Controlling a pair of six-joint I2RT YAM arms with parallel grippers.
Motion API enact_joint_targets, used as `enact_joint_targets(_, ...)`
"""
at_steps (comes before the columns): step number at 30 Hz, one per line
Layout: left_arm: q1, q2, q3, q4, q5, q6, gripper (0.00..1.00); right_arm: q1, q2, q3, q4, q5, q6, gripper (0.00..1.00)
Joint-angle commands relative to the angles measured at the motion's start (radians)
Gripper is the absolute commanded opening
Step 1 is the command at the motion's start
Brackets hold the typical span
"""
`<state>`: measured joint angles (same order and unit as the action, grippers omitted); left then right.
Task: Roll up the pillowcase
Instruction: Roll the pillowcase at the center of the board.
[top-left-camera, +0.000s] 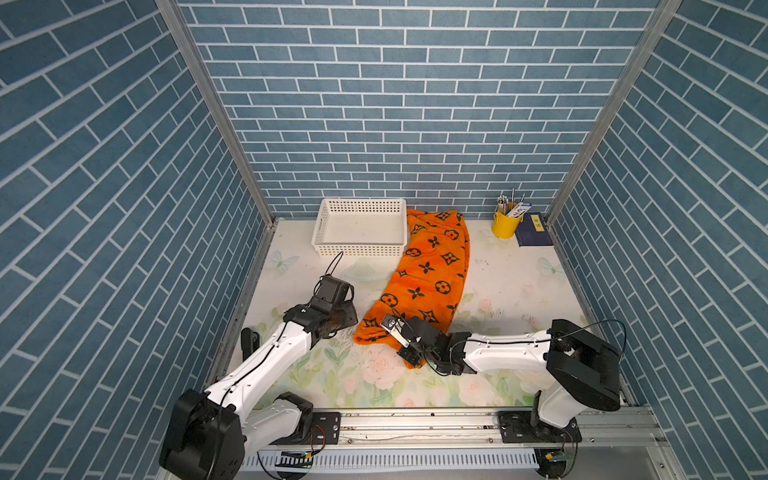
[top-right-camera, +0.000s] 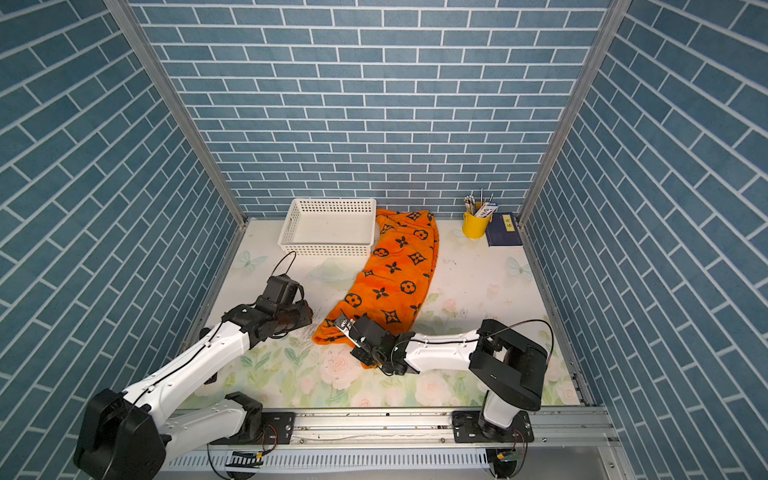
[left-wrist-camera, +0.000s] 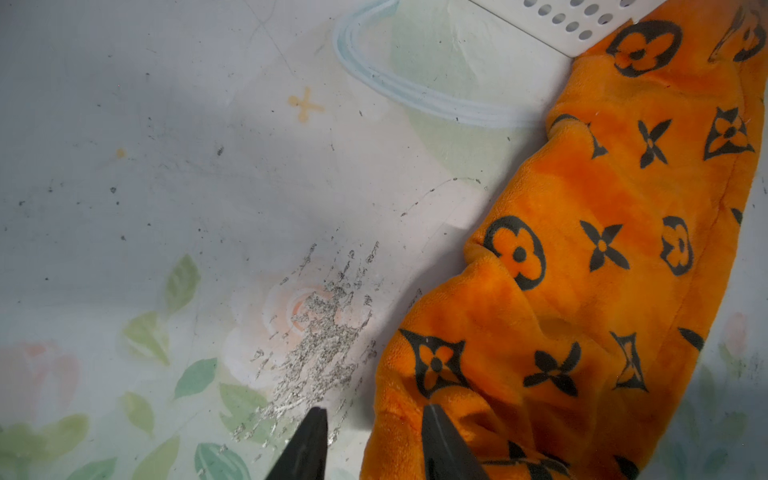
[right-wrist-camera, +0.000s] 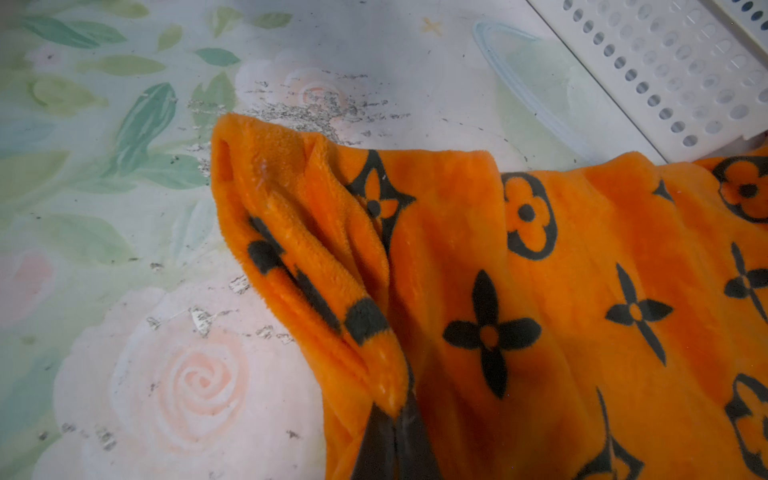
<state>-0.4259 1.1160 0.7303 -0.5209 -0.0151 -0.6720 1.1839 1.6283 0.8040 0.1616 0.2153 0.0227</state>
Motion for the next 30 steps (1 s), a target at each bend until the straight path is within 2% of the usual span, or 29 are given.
enact_joint_targets(1, -0.017, -0.033, -0.023, -0.038, 0.029, 0.032, 0.38, -0.037, -0.037, -0.027, 0.028, -0.054, 0.057, 0.0)
enact_joint_targets(12, -0.114, -0.054, -0.049, -0.057, 0.074, 0.036, 0.28, -0.131, -0.024, -0.047, 0.06, -0.114, 0.134, 0.0)
enact_joint_targets(15, -0.138, -0.014, -0.049, -0.038, 0.101, 0.047, 0.23, -0.151, -0.006, -0.039, 0.057, -0.128, 0.151, 0.0)
enact_joint_targets(19, -0.168, 0.063, -0.041, 0.036, 0.135, 0.053, 0.2, -0.162, 0.001, -0.034, 0.057, -0.131, 0.156, 0.0)
enact_joint_targets(30, -0.179, 0.341, 0.133, 0.191, 0.111, 0.06, 0.21, -0.167, -0.013, -0.044, 0.044, -0.127, 0.155, 0.0)
